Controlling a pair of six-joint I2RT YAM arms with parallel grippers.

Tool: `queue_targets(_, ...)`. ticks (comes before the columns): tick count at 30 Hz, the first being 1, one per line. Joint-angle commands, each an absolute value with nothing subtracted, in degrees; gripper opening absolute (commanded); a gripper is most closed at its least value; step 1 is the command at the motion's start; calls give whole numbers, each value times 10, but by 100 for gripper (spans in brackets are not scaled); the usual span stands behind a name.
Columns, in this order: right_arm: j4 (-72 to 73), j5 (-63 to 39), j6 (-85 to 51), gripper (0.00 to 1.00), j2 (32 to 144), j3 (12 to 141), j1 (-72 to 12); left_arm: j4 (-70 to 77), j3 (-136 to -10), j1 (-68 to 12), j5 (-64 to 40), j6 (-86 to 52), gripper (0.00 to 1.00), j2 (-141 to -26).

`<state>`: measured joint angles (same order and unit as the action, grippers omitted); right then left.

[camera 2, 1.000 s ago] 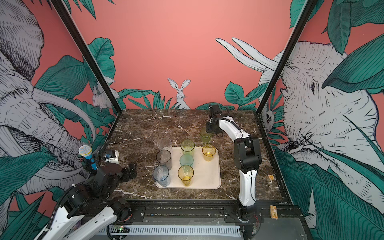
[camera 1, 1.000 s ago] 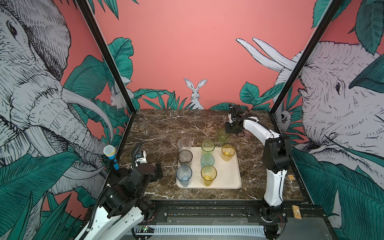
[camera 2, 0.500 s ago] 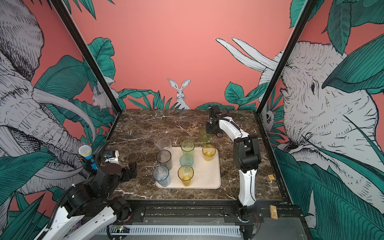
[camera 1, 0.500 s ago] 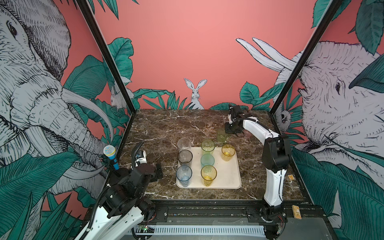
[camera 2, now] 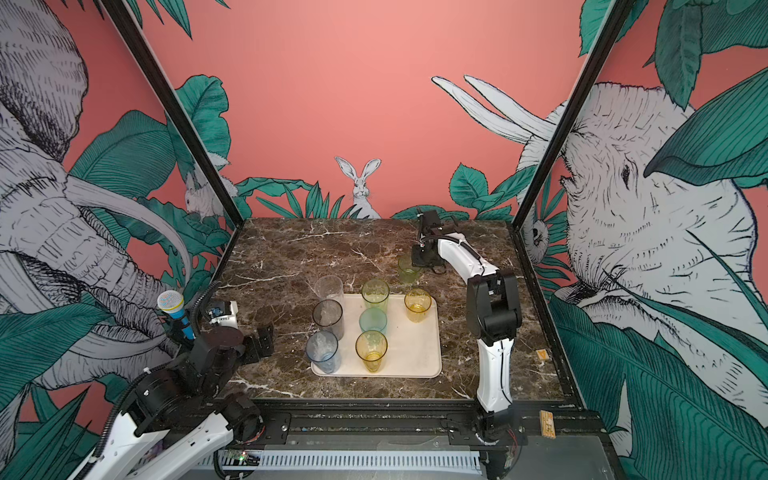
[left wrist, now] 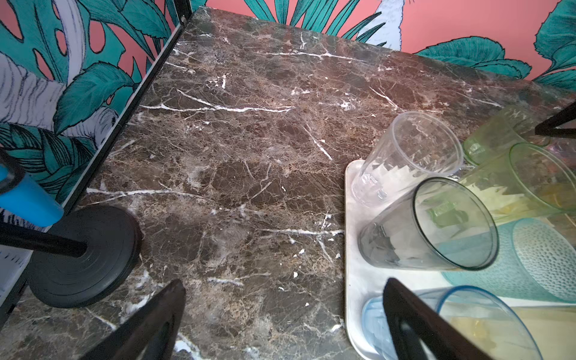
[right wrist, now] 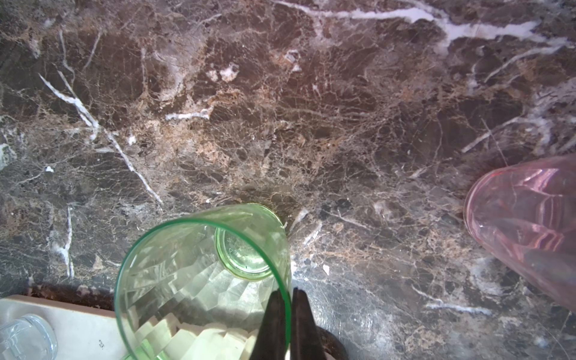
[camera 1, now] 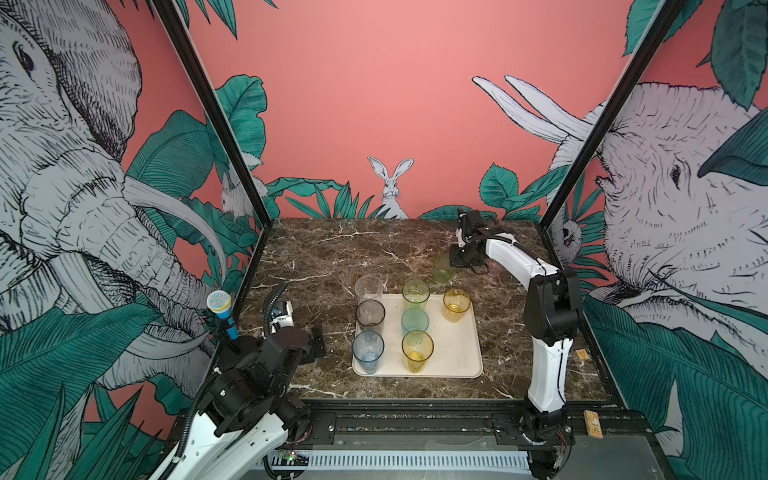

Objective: Place the glasses into the tray
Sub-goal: Pick up the glass from the top-center of the table, then place the glass on the tray.

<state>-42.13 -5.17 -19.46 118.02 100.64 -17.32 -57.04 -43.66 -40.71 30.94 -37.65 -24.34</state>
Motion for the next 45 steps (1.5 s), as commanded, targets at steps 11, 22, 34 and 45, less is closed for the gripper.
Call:
queue_targets(11,-463,-32,-173,0,1125,1036,-171,-566,-429,-405,318,-378,99,-243)
queue_targets(22,-519,-19,-158,0,1056,1056,-171,-565,-429,-405,317,-377,99,-244)
queue_targets(34,-602,-23,-146,0,939,1040,-171,-564,-430,-405,316,-376,99,-244)
queue_targets(45,-646,-49,-152,0,809,964,-190,-568,-435,-405,323,-371,99,-242)
